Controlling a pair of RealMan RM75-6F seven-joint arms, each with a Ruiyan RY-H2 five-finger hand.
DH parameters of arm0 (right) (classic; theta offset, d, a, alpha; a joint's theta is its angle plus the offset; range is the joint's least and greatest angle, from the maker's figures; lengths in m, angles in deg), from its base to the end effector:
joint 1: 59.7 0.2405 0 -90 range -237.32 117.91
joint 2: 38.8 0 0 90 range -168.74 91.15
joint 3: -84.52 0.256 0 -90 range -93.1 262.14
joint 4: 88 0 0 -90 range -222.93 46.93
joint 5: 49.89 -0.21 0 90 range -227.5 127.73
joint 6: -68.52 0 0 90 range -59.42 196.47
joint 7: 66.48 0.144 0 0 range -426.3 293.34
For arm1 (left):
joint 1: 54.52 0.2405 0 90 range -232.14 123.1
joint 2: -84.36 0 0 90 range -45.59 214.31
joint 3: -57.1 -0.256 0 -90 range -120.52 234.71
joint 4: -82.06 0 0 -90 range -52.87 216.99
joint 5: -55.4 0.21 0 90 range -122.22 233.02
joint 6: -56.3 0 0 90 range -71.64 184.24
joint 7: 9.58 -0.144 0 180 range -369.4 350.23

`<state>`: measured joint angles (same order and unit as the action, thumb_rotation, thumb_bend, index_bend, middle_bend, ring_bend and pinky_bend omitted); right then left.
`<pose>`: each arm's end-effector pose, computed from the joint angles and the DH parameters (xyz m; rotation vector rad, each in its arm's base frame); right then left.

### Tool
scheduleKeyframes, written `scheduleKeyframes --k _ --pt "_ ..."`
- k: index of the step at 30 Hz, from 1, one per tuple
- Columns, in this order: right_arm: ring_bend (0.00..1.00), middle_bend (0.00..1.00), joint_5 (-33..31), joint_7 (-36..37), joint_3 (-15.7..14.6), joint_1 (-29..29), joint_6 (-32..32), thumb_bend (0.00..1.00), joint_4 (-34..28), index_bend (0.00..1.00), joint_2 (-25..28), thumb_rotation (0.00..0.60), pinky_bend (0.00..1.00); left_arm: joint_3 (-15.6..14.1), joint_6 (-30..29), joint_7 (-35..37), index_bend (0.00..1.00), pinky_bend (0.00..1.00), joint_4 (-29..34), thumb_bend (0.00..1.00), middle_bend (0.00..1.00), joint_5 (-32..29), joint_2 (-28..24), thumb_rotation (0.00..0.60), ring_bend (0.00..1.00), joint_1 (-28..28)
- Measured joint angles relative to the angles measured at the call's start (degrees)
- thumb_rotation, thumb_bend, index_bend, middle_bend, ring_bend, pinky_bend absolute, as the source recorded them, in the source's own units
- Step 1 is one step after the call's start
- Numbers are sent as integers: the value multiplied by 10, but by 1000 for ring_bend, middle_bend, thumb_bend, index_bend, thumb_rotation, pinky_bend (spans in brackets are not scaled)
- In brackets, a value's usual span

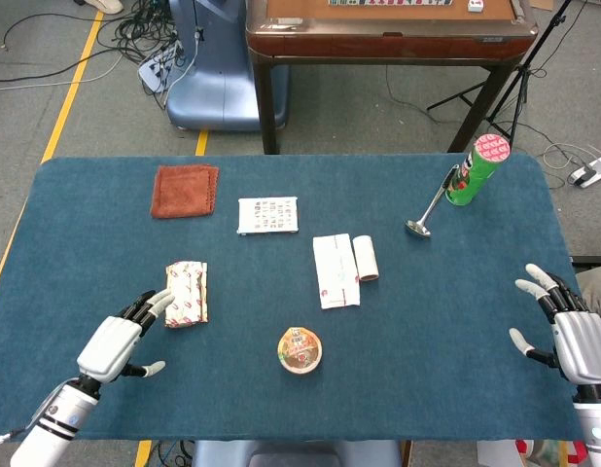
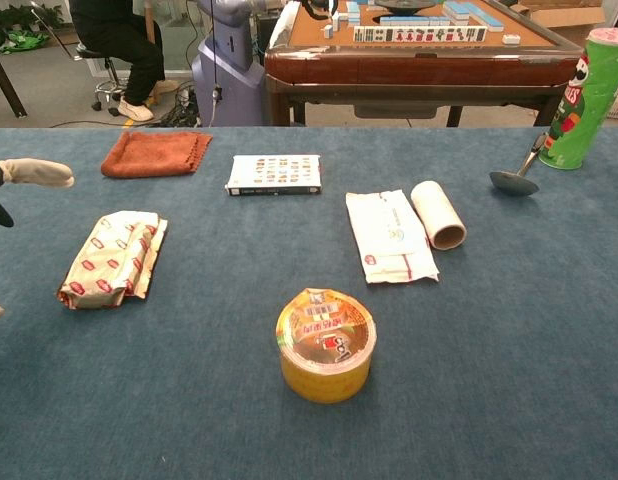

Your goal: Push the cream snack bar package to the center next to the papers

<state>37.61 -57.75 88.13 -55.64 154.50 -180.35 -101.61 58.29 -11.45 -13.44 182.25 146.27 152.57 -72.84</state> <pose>-0.3096 -0.1795 0.1688 1.3381 -0.9777 1.0291 -0.2297 0.2221 0.0786 -1.8099 -1.0190 -1.0002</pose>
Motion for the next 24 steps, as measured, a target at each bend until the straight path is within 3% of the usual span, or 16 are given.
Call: scheduleKeyframes --k 11,21,22,24 --pt "84 108 -3 -4 0 2 -6 246 -1 238 0 600 239 30 29 -112 0 157 -47 135 0 -72 -2 600 0 -30" --pt "84 108 -7 -3 1 2 -8 246 -1 238 1 600 238 41 42 -55 0 136 -146 114 0 -70 24 600 0 -58" --pt "84 108 -7 -2 1 2 -8 246 -1 238 1 600 238 42 40 -51 0 147 -163 111 0 -66 30 600 0 -60" --pt "84 108 -7 -1 1 1 -7 246 -2 238 3 600 238 43 32 -45 11 268 -206 103 24 -57 49 600 69 -64"
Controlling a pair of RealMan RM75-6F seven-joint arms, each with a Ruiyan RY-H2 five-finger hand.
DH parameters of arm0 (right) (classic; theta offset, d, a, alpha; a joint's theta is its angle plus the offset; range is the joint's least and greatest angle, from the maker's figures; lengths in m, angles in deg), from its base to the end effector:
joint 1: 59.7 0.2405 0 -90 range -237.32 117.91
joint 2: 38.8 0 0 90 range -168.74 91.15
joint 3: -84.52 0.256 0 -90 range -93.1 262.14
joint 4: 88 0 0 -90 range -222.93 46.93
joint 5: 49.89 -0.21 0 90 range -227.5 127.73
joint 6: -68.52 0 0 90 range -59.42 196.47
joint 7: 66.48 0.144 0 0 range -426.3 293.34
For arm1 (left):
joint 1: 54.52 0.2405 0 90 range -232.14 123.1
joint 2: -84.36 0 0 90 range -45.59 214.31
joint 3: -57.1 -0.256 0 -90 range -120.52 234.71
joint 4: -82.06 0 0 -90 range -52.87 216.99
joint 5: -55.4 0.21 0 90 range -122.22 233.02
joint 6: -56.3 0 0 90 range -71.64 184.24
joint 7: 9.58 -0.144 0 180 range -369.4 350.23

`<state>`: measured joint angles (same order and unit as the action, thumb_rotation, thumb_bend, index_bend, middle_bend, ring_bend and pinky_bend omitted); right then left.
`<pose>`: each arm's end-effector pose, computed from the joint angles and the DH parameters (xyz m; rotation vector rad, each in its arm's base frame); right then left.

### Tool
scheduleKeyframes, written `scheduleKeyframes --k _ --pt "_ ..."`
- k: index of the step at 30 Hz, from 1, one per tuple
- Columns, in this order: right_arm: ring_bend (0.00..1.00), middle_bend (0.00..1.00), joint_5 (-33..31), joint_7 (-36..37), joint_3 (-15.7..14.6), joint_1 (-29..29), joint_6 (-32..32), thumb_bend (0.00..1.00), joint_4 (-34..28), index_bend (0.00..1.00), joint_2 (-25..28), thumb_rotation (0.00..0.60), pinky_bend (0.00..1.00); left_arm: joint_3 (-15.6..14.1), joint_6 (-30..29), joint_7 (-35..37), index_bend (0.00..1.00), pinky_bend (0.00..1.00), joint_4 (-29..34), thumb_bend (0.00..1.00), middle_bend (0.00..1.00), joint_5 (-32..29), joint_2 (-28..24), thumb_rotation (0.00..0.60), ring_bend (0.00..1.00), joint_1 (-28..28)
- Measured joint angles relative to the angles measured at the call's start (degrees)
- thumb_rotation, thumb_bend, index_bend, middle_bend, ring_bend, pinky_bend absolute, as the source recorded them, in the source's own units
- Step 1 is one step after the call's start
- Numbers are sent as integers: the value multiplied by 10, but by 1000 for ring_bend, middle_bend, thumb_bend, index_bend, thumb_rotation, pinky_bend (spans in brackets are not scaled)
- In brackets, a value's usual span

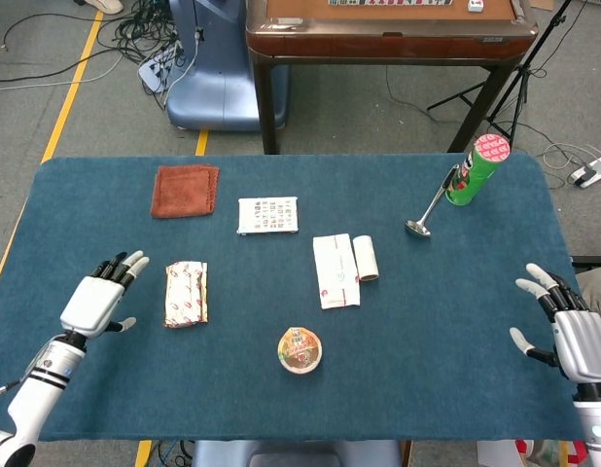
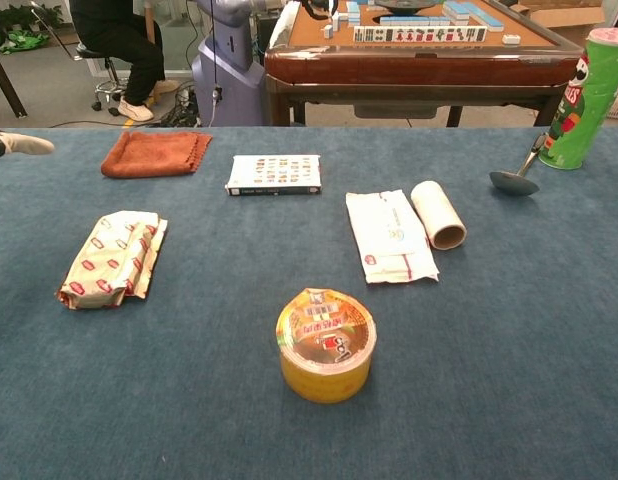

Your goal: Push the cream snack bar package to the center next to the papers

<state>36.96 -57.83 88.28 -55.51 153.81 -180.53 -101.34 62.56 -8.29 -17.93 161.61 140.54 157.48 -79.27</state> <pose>-0.3109 -0.1807 0.1695 1.3349 -0.9854 1.0174 -0.2765 0.2973 0.0914 -1.7733 -0.7083 -0.7767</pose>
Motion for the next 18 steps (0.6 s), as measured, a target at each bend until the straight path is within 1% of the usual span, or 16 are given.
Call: scheduleKeyframes --k 1,2,3,5,6,7,8,9,12,15,18 --pt "84 108 0 1 0 0 1 246 0 238 1 600 238 1 -5 3 47 374 -19 100 88 4 10 600 150 -2" --pt "84 108 0 2 0 -1 2 246 0 238 1 600 238 2 -11 8 149 559 -44 96 239 9 23 600 311 -5" --pt "84 108 0 3 1 -1 3 246 -1 238 2 600 238 2 -16 12 306 734 -62 95 449 12 33 600 494 -7" --pt "84 108 0 7 1 -2 4 246 -1 238 4 600 238 4 -26 22 593 922 -98 91 774 18 54 600 726 -13" --pt "84 108 0 8 2 -2 4 246 -1 238 4 600 238 5 -28 26 696 971 -112 86 886 20 62 600 807 -16" --pt "84 108 0 9 2 -2 4 246 -1 238 5 600 239 5 -29 29 753 992 -125 79 944 21 69 600 855 -18" --pt "84 108 0 10 2 -2 5 246 -1 238 6 600 239 5 -28 32 802 1000 -141 70 984 22 78 600 898 -22" --pt "84 108 0 11 2 -3 5 246 -1 238 6 600 239 4 -24 34 845 1000 -151 62 1000 21 83 600 936 -25" --pt "84 108 1 12 1 -3 5 246 -2 238 7 600 238 3 -5 40 914 1000 -172 57 1000 12 97 600 991 -33" --pt "84 108 1 13 1 -3 5 246 -2 238 8 600 238 3 18 44 956 1000 -194 28 1000 0 111 600 1000 -42" --pt "84 108 0 14 1 -3 4 246 -3 238 9 600 238 1 39 45 968 1000 -209 15 1000 -8 121 600 1000 -52"
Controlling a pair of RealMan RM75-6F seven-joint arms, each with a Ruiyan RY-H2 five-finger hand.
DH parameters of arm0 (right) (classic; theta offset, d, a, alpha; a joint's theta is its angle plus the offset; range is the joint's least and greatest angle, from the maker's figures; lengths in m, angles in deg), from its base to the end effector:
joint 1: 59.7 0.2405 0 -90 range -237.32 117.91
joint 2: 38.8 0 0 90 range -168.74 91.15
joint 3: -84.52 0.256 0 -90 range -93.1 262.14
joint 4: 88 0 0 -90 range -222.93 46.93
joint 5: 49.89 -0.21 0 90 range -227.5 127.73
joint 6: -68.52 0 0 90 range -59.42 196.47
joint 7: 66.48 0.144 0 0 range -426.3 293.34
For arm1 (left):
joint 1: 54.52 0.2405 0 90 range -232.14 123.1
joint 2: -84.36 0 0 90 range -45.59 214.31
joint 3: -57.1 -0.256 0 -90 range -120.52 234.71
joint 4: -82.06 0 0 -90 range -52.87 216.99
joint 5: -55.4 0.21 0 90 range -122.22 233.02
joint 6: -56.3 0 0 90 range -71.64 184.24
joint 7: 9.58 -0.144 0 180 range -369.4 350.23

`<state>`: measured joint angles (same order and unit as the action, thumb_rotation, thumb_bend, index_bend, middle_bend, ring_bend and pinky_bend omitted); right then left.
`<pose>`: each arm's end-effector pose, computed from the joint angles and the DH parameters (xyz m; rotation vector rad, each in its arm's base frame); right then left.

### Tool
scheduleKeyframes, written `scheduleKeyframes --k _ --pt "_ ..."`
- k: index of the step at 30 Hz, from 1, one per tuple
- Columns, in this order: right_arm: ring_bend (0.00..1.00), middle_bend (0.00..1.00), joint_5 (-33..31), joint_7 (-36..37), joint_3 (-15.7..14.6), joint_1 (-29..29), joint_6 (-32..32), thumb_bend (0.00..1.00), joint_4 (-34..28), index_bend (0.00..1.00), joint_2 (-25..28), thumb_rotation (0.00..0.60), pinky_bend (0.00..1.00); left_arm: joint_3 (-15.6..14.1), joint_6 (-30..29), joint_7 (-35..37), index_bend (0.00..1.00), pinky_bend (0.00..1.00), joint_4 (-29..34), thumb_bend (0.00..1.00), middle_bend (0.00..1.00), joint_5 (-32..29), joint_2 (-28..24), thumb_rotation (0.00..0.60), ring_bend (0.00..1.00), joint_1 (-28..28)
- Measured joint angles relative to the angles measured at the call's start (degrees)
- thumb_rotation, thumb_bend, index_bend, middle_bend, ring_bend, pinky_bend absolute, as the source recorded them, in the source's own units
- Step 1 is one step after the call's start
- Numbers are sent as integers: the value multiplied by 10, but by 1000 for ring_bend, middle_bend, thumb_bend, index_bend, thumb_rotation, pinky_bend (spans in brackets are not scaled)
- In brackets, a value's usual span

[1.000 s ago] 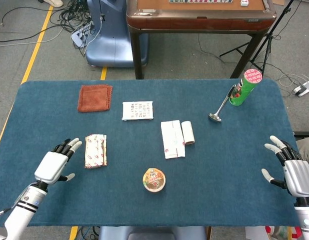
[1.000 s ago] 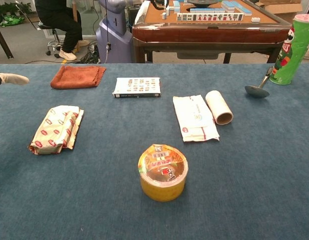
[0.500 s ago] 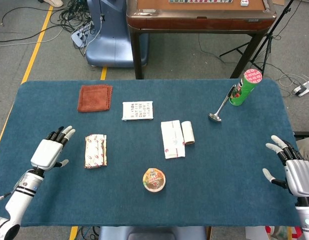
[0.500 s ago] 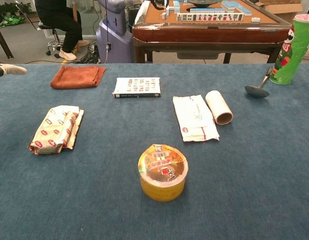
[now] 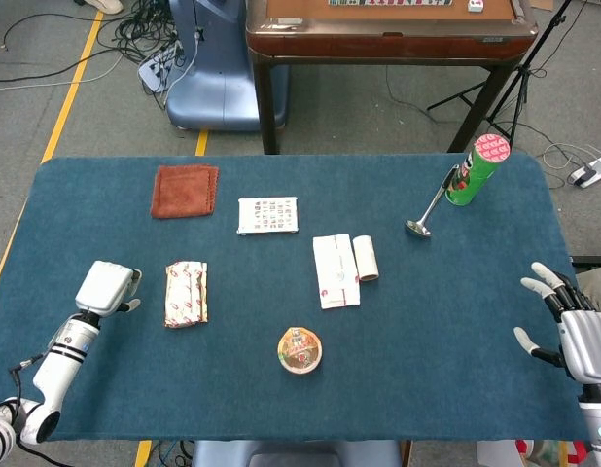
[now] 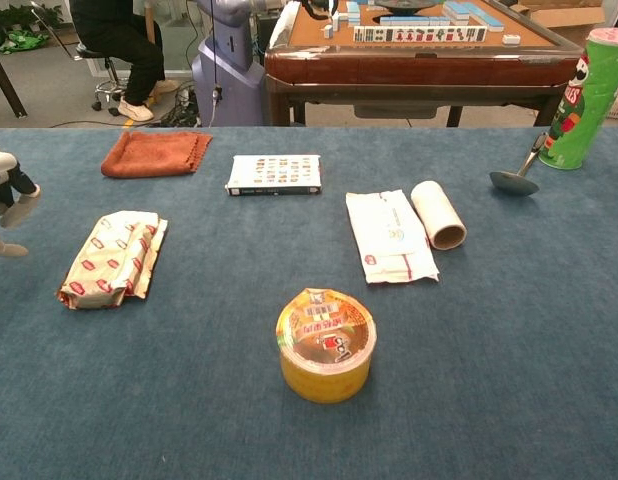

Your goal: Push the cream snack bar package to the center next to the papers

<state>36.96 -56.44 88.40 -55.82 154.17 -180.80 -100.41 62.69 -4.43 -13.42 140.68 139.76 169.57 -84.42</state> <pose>-0.3115 -0.1795 0.1754 1.3227 -0.9909 1.0291 -0.2990 0.3416 0.0560 -1.7720 -0.6623 -0.7069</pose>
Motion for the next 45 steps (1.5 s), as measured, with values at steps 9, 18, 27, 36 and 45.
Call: scheduleKeyframes --k 9,18,27,36,45 --pt "84 108 -1 1 -1 0 -2 247 -1 238 2 600 238 -1 34 -5 968 1000 -28 0 1000 -13 20 600 1000 -27" --pt "84 108 -4 2 0 2 -8 246 -1 238 3 600 238 4 44 -18 971 1000 -68 0 1000 -26 58 600 1000 -43" --pt "84 108 -8 6 1 2 -11 247 1 238 4 600 238 13 56 -21 973 1000 -79 0 1000 -34 88 600 1000 -70" --pt "84 108 -11 13 3 2 -11 246 1 238 6 600 238 23 70 -53 973 1000 -59 0 1000 -44 101 600 1000 -96" --pt "84 108 -14 16 4 4 -15 246 2 238 7 600 238 34 74 -87 973 1000 -22 0 1000 -54 104 600 1000 -119"
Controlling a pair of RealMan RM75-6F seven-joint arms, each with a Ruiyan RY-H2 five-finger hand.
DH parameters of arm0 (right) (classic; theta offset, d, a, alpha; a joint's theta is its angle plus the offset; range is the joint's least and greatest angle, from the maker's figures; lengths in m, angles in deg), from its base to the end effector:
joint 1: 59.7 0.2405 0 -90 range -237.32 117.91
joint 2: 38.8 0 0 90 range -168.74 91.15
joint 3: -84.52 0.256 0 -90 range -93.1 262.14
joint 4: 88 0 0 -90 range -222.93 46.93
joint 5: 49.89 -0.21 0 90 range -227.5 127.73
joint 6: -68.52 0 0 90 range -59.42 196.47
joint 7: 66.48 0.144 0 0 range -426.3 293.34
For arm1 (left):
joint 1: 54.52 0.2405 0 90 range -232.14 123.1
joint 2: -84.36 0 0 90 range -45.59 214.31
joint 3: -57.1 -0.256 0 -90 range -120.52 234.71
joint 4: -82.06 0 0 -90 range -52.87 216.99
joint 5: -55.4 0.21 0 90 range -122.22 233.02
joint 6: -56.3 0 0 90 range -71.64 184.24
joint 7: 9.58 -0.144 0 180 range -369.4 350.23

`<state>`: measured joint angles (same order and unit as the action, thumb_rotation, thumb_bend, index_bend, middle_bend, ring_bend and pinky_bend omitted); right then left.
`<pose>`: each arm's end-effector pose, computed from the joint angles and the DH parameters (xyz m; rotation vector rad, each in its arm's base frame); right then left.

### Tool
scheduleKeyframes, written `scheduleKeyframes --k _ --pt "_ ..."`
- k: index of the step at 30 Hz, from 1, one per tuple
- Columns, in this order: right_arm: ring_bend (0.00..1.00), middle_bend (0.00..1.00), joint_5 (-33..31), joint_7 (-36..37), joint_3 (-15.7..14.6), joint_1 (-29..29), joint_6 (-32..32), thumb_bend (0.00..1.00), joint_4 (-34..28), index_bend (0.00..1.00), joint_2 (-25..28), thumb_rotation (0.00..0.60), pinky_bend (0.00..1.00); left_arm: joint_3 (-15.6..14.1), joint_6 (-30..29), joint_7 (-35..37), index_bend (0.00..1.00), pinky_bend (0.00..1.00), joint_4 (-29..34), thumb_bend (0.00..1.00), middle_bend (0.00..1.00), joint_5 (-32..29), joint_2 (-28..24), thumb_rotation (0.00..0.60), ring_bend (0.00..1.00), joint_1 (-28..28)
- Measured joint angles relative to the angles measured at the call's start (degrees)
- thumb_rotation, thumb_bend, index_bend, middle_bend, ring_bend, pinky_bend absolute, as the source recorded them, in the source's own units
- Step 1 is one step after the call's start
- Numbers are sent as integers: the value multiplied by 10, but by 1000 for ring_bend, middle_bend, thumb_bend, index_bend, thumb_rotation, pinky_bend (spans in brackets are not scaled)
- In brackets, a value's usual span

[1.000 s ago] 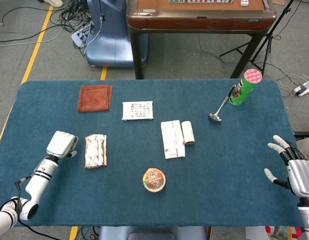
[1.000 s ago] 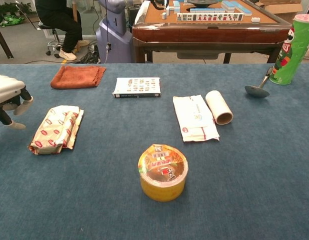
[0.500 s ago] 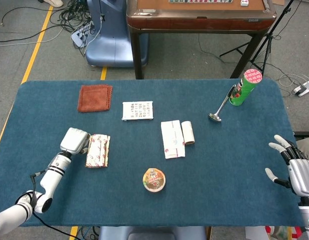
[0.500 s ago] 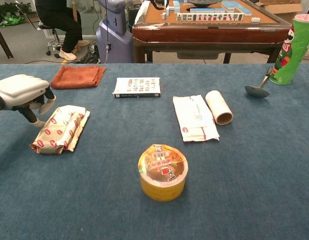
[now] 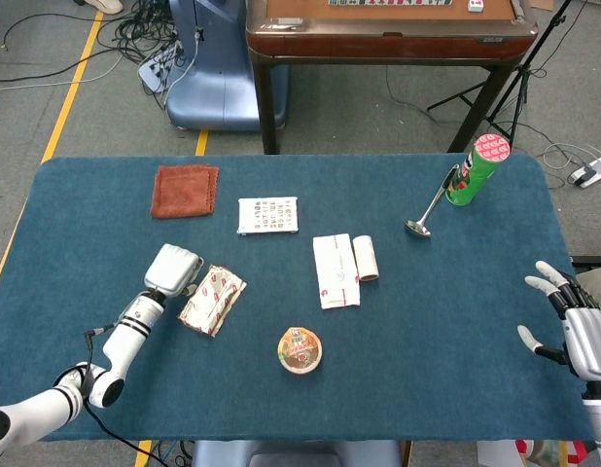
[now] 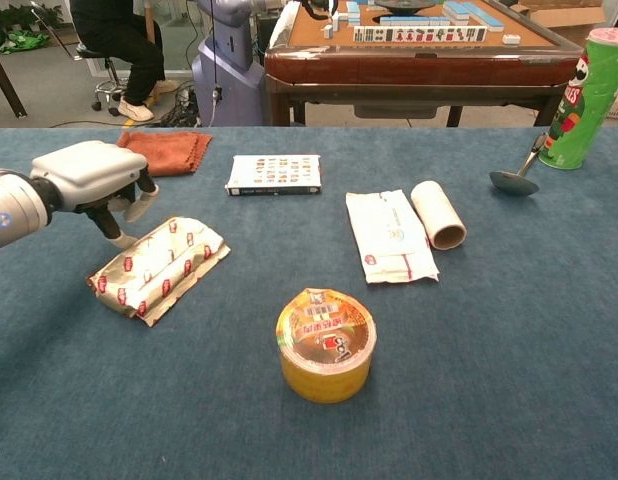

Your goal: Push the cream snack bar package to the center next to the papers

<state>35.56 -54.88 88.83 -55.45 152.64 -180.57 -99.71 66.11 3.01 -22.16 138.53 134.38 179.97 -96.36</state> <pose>-0.3160 -0.1832 0.1789 1.3074 -1.0184 1.0197 -0.2100 0.3875 -0.0153 -1.8862 -0.6110 -0.7645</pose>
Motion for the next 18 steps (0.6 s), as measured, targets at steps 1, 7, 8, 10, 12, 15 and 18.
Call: scheduleKeyframes --k 1,7,8,10,12,15,18 --pt "84 108 0 0 0 0 0 246 0 238 0 600 238 0 -1 -4 972 1000 3 0 1000 0 0 600 1000 -2" --pt "84 108 0 3 0 0 0 246 0 238 1 600 238 -1 -7 -44 968 1000 37 0 1000 -7 -19 600 1000 -2" --pt "84 108 0 3 0 0 0 246 0 238 1 600 238 -1 -8 -53 967 1000 45 0 1000 -11 -28 600 1000 1" --pt "84 108 0 2 0 0 -1 246 0 238 1 600 238 -3 -9 -66 966 1000 58 0 1000 -19 -42 600 1000 6" --pt "84 108 0 1 -1 0 -2 246 0 238 1 600 238 -5 -11 -80 965 1000 75 0 1000 -27 -59 600 1000 13" --pt "84 108 -1 1 0 1 -3 246 0 238 1 600 238 -10 -13 -97 964 1000 104 0 1000 -37 -81 600 1000 23" --pt "84 108 -3 -3 0 1 -4 246 0 238 0 600 238 -15 -17 -109 963 1000 147 0 1000 -47 -103 600 1000 33"
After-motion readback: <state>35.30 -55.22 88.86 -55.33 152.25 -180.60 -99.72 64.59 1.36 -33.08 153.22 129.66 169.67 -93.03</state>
